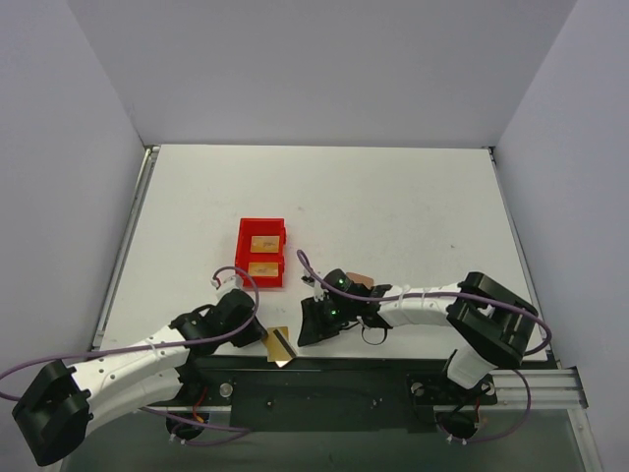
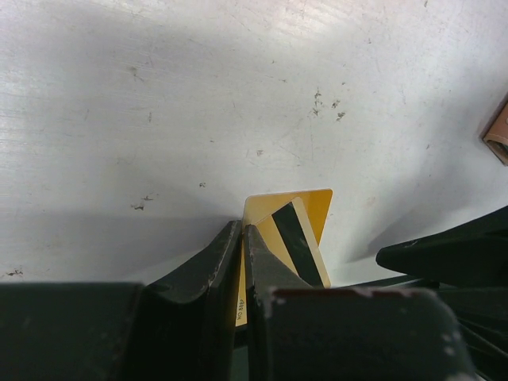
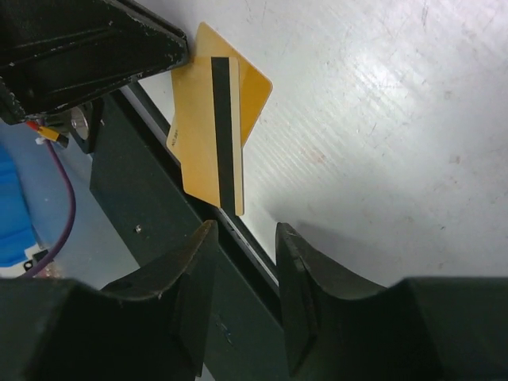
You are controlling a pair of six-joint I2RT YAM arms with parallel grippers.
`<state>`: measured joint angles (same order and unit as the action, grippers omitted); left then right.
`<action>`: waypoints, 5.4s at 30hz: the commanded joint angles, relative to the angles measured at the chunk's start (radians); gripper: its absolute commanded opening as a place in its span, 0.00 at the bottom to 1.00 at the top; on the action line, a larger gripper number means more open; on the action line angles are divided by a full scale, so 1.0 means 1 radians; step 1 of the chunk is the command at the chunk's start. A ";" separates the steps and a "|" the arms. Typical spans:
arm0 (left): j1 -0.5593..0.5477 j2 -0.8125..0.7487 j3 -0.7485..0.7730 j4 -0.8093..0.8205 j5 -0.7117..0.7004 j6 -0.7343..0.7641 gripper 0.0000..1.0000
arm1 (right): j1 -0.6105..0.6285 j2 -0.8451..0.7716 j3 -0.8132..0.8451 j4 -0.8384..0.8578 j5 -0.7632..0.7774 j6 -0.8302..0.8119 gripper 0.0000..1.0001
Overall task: Put the credit cards into the card holder
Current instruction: Pick up the credit card at the corner of the board, then insert the credit card into the card holder.
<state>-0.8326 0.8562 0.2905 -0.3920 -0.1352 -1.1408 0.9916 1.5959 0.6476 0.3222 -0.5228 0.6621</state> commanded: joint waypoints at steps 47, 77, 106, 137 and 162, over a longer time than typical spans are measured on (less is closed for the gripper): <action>-0.034 -0.029 -0.054 0.027 0.026 0.113 0.17 | 0.128 0.096 -0.101 0.233 0.075 0.297 0.36; -0.040 -0.025 -0.074 0.039 0.040 0.092 0.17 | 0.064 0.214 -0.117 0.442 0.007 0.367 0.15; -0.039 -0.149 0.174 -0.180 -0.119 0.095 0.40 | 0.001 -0.026 -0.118 0.219 -0.040 0.278 0.00; 0.383 0.104 0.483 0.683 0.612 0.187 0.67 | -0.459 -0.265 0.156 0.517 -0.447 0.501 0.00; 0.383 0.095 0.461 0.714 0.635 0.197 0.42 | -0.421 -0.225 0.176 0.627 -0.485 0.580 0.00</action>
<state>-0.4545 0.9489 0.7517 0.2310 0.4595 -0.9356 0.5591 1.3861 0.7818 0.9138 -0.9779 1.2720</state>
